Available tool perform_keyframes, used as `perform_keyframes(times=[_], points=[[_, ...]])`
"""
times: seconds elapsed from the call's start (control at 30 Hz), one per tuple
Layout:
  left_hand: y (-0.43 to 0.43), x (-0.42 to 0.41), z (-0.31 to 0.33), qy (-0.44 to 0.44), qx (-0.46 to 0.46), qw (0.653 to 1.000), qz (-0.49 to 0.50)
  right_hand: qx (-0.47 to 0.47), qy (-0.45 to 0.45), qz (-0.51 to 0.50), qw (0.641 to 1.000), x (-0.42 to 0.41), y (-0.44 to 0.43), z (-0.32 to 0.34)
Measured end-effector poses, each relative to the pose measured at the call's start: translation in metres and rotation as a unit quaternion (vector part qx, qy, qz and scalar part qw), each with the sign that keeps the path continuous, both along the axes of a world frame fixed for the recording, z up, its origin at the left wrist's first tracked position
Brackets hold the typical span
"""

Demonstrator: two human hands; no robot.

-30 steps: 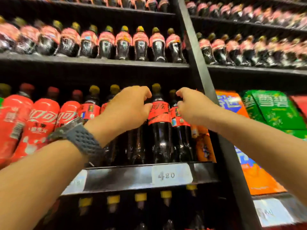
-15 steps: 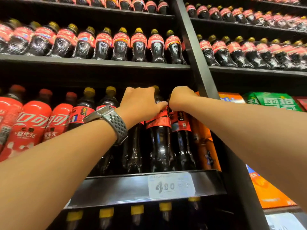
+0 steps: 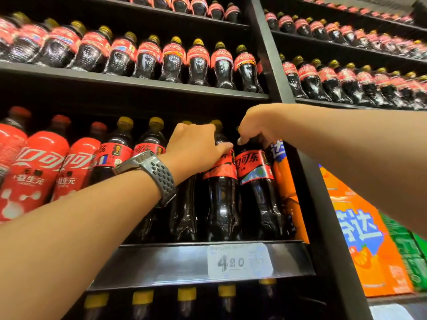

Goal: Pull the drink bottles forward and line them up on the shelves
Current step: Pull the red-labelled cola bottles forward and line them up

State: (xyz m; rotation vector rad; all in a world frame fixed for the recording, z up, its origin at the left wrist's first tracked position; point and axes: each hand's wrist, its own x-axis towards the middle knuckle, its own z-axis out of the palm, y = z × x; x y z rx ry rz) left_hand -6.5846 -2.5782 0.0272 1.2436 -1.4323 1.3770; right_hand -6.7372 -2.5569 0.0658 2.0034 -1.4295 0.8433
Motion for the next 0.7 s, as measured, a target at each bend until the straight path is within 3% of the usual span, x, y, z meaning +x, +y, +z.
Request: perform_keyframes(times=[0.13,0.3,0.5,0.7], points=[[0.003,0.006,-0.009,0.001,0.025,0.999,-0.031,0.05,-0.036,0.008,0.998,0.01,-0.01,-0.001],[0.019,0.024,-0.011,-0.063,0.042,0.993,-0.092,-0.069,0.064,-0.071,0.993,0.012,-0.01,-0.011],[0.021,0.04,-0.024,-0.101,0.095,0.987,-0.079,-0.102,0.118,-0.103,0.982,0.013,-0.016,-0.012],[0.017,0.029,-0.031,-0.113,0.051,0.988,-0.091,-0.225,0.004,0.074,0.972,0.015,-0.03,-0.011]])
